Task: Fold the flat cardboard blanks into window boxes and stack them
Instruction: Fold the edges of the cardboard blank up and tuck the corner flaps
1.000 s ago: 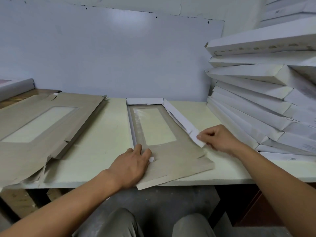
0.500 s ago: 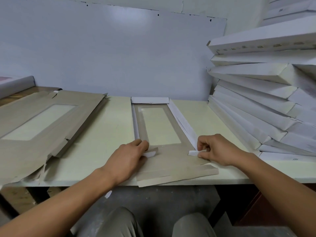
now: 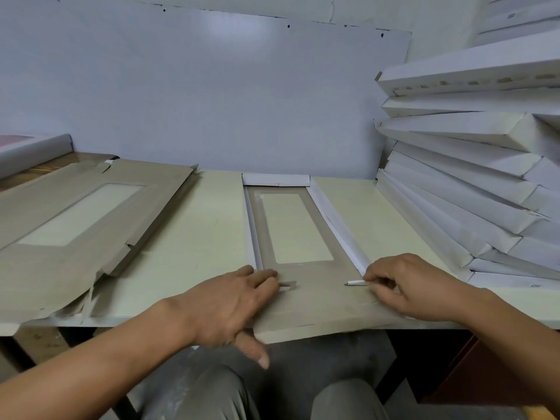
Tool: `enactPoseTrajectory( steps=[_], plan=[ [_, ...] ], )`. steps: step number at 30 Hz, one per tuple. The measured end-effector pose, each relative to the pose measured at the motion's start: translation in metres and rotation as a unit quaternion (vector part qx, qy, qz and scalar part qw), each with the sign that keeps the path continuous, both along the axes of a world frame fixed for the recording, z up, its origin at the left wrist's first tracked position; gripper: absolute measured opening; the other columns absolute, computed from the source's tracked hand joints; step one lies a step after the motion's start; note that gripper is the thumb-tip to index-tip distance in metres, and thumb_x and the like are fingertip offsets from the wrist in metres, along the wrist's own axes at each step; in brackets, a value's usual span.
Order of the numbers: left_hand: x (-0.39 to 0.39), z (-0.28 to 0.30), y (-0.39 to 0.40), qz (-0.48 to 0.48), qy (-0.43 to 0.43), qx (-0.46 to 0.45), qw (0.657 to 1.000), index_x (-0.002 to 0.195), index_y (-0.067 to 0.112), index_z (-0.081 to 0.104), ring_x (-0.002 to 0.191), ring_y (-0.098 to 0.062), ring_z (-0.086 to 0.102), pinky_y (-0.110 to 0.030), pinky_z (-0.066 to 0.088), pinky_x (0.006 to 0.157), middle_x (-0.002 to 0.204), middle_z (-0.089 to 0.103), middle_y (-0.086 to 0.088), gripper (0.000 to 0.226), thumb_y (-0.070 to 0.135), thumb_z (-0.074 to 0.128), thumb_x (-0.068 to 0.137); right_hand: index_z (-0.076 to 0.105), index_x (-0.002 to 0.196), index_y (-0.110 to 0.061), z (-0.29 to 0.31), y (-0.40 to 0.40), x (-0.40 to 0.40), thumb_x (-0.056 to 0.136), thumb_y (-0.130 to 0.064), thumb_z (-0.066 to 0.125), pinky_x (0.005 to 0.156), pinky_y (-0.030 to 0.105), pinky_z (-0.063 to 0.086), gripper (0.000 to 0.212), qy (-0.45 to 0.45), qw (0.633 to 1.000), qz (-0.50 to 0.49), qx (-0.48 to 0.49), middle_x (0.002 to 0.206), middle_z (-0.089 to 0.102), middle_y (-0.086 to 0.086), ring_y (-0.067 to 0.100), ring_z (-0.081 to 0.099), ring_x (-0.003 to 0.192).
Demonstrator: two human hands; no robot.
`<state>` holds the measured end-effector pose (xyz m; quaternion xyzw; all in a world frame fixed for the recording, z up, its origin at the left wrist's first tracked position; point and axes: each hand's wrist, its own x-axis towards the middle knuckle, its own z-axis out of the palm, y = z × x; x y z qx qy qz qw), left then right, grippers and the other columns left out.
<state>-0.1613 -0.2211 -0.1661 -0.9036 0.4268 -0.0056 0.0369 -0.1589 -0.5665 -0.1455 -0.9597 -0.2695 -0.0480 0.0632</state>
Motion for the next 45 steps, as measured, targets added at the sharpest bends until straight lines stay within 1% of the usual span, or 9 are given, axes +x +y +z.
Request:
enactPoseTrajectory(
  steps=[3,6,9,15,19,26,31,38,45],
  plan=[
    [-0.008,-0.006,0.001,0.015,-0.034,0.033,0.999,0.124,0.018,0.032,0.115,-0.027,0.042,-0.036,0.04,0.098,0.161,0.014,-0.01,0.063,0.066,0.048,0.087,0.058,0.091,-0.029,0.01,-0.001,-0.011,0.086,-0.05,0.056,0.077,0.029,0.048,0.022,0.038,0.998,0.001,-0.053,0.086,0.058,-0.013,0.006,0.054,0.081],
    [-0.008,-0.005,-0.001,0.025,-0.025,-0.056,0.998,0.124,0.015,0.041,0.107,-0.025,0.046,-0.034,0.039,0.095,0.15,0.039,-0.007,0.035,0.039,0.032,0.1,0.054,0.1,-0.031,0.015,-0.004,-0.017,0.072,-0.075,0.062,0.079,0.022,0.046,0.052,0.087,0.992,-0.004,-0.094,0.1,0.054,-0.018,0.001,0.052,0.094],
    [-0.004,-0.005,-0.002,0.074,0.029,-0.185,0.979,0.121,0.018,0.048,0.094,-0.019,0.049,-0.036,0.043,0.085,0.108,0.061,0.001,0.026,0.035,0.039,0.103,0.057,0.125,-0.027,0.012,-0.004,-0.012,0.092,-0.054,0.055,0.096,0.031,0.044,0.043,0.067,0.99,0.003,-0.127,0.124,0.057,-0.014,0.01,0.054,0.113],
    [-0.001,-0.009,-0.006,0.13,0.061,-0.386,0.911,0.092,0.021,0.058,0.072,-0.008,0.048,-0.024,0.042,0.068,0.079,0.055,0.007,0.008,0.028,0.059,0.096,0.054,0.075,-0.013,0.012,-0.007,0.009,0.103,-0.031,0.047,0.064,0.03,0.039,0.034,0.114,0.993,-0.042,0.012,0.064,0.049,-0.007,0.01,0.042,0.059],
    [0.008,-0.004,-0.011,0.181,0.093,-0.457,0.866,0.08,0.019,0.057,0.057,-0.008,0.041,-0.021,0.036,0.057,0.063,0.049,0.011,0.015,0.023,0.064,0.093,0.039,0.067,-0.015,0.013,-0.002,0.025,0.102,-0.023,0.049,0.058,0.026,0.026,0.038,0.171,0.977,-0.073,0.107,0.063,0.033,-0.007,0.009,0.03,0.057],
    [0.025,0.007,-0.017,0.256,0.113,-0.354,0.892,0.077,0.021,0.054,0.058,-0.007,0.047,-0.022,0.035,0.056,0.066,0.056,0.006,0.02,0.024,0.054,0.097,0.03,0.064,-0.018,0.006,0.012,0.042,0.099,-0.023,0.048,0.055,0.025,0.022,0.04,0.197,0.967,-0.103,0.129,0.058,0.027,-0.011,0.009,0.026,0.055],
    [0.032,0.017,-0.028,0.3,0.121,-0.223,0.92,0.086,0.022,0.055,0.079,-0.018,0.059,-0.03,0.046,0.066,0.088,0.063,0.004,0.012,0.023,0.047,0.095,0.064,0.088,-0.028,-0.002,0.017,0.04,0.096,-0.036,0.054,0.08,0.03,0.048,0.016,0.138,0.981,-0.126,0.053,0.089,0.062,-0.016,0.008,0.057,0.085],
    [0.035,0.007,-0.041,0.302,0.052,-0.081,0.948,0.093,0.023,0.044,0.076,-0.021,0.055,-0.031,0.038,0.058,0.089,0.058,0.001,0.006,0.02,0.039,0.093,0.06,0.084,-0.031,-0.014,0.027,0.018,0.097,-0.053,0.041,0.073,0.025,0.035,0.032,-0.088,0.991,-0.097,-0.005,0.089,0.053,-0.015,0.008,0.041,0.09],
    [0.033,-0.004,-0.038,0.292,-0.018,-0.103,0.951,0.088,0.024,0.041,0.069,-0.021,0.051,-0.033,0.039,0.059,0.093,0.047,0.002,0.016,0.034,0.036,0.1,0.057,0.103,-0.026,-0.029,0.036,-0.003,0.105,-0.036,0.036,0.088,0.031,0.042,0.023,0.004,0.999,-0.029,0.023,0.098,0.053,-0.011,0.01,0.045,0.093]
  ],
)
